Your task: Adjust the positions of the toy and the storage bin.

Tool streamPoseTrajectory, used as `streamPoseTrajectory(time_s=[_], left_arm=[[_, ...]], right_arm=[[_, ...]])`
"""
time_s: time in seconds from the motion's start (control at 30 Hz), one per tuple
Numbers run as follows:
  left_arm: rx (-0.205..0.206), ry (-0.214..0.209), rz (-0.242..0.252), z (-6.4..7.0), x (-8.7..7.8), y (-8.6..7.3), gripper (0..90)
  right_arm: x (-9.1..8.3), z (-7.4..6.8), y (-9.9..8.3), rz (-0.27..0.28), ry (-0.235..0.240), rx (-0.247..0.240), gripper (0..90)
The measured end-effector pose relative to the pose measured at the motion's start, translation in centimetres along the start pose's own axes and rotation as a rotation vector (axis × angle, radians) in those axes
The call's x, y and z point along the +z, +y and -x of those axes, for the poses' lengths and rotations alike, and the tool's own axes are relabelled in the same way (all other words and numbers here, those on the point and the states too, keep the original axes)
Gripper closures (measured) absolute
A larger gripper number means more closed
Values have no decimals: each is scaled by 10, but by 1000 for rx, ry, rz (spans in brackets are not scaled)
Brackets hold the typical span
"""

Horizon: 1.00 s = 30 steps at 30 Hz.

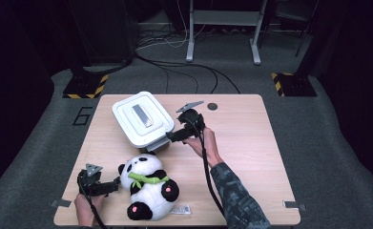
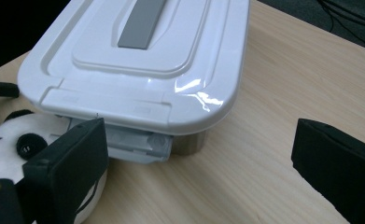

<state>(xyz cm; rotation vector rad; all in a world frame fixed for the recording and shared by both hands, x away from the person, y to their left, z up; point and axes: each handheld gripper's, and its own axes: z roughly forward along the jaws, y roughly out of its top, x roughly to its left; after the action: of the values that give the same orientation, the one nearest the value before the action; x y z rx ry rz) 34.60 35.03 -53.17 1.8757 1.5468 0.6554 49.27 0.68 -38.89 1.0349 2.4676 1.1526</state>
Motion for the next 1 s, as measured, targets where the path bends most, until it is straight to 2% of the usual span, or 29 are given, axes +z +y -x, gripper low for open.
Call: streamPoseTrajectory(time_s=[0.2,0.23,0.27,0.3,0.5,0.53,0.6,0.63,0.67,0.8,0.9,0.97,1.0], left_arm=[[1,-2,0,0,0,0,19],[1,-2,0,0,0,0,19],[1,-2,0,0,0,0,19],[1,-1,0,0,0,0,19],[2,-2,0,0,0,0,19],[2,-2,0,0,0,0,19],[2,-2,0,0,0,0,19],[2,-3,1,0,0,0,19],[1,-2,0,0,0,0,19],[2,-3,0,0,0,0,19],[2,-2,0,0,0,0,19],[5,-2,0,0,0,0,19],[9,-2,-1,0,0,0,19]], right_arm=[[7,3,10,8,-21,3,104],[10,4,13,8,-34,2,156],[10,4,13,8,-34,2,156],[15,6,16,0,-33,10,222],[26,8,19,-12,-27,28,320],[27,7,21,-10,-23,40,392],[27,6,23,-9,-33,41,411],[30,4,25,-19,-58,32,455],[31,4,26,-24,-63,34,464],[36,4,26,-31,-65,38,510],[37,3,28,-26,-76,47,580],[37,3,29,-24,-91,41,628],[37,3,29,-22,-113,39,641]])
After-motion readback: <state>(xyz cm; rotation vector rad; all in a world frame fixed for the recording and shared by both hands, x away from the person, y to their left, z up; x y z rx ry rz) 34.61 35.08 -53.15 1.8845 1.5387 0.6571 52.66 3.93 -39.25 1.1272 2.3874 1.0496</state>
